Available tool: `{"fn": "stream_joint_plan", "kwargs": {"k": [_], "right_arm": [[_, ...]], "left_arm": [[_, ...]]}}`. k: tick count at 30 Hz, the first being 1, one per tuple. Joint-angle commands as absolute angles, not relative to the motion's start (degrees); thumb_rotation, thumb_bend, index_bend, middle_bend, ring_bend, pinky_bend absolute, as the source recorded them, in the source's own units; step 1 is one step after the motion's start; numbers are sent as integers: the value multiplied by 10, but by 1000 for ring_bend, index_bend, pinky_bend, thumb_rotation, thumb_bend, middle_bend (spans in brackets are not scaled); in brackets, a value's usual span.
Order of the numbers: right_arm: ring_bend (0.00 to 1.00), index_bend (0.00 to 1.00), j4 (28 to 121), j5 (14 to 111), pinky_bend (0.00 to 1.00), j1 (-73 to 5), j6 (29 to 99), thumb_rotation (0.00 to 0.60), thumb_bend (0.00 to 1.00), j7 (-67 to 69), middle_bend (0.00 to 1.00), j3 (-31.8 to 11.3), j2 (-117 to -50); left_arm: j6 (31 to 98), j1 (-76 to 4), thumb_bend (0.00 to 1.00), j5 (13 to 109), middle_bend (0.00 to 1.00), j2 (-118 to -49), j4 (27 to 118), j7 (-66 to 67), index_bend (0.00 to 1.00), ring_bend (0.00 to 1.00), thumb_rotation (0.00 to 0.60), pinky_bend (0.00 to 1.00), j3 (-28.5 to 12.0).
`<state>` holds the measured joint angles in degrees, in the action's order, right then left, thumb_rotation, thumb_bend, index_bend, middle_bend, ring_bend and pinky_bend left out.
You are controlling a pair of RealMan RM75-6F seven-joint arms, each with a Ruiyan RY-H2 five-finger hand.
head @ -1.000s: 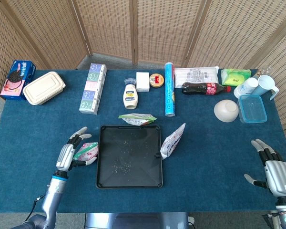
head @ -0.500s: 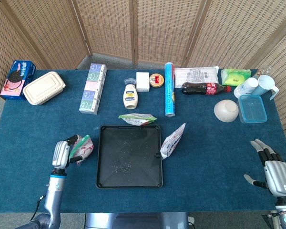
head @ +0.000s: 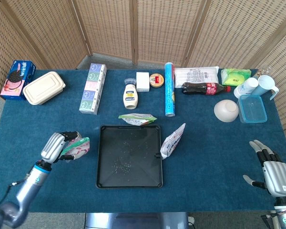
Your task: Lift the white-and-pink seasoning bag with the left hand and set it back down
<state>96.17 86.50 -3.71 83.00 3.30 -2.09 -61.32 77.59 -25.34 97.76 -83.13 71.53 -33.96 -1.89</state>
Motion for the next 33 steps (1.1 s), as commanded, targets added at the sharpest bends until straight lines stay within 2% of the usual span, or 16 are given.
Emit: {"fn": "stream_joint_plan", "kwargs": {"k": [1,5,15,30,33], "right_arm": [[135,0,962,863,154,-38,829,600,0,26,71,-21,-616],[135,0,963,861,155,-38,827,600,0,18,71,-21,-619],[136,0,961,856,155,-41,822,600,0,-3,71,-21,-629],[135,0,956,849,154,-40,824,600,0,-2,71,-26,-628],[136,0,956,846,154,-40,823,600,0,-5,71,-27,-629]], "left_arm": [[708,-305,391,1023,748,-723,802,-361,858,688,600,574,20],[676,-328,405,1027,747,-678,846,-333,858,688,600,573,25],[571,-386,426,1024,747,-624,915,-179,866,688,600,574,23],[472,-433,429,971,747,-581,1005,24,874,688,600,578,-1],[440,-444,442,937,747,-574,1035,46,878,688,600,578,-7]]}}
